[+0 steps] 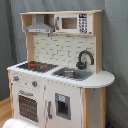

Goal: Play with the kitchen

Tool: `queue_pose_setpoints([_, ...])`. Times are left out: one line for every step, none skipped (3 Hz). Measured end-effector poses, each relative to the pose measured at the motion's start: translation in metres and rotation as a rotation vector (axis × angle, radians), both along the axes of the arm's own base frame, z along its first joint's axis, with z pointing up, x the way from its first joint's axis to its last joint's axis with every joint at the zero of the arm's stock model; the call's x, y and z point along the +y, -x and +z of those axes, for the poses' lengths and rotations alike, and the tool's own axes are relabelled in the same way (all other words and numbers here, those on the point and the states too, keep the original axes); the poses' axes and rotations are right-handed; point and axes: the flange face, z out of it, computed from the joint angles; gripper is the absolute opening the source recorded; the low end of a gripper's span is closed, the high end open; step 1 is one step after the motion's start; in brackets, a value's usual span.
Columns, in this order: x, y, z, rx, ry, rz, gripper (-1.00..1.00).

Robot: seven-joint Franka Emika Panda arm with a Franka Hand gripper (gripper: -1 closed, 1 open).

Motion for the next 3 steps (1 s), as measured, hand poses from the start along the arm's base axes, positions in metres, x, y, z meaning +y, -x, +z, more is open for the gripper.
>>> queue_pose_setpoints([0.001,-0.011,-0.007,0.004,-0.078,-0.017,1.0])
queue_pose_setpoints([0.0,-0.023,-0.017,0.009,-0.157,-0.032,1.0])
queue_pose_setpoints([0.0,-0.033,-0.023,0.014,-0.268,-0.042,1.0])
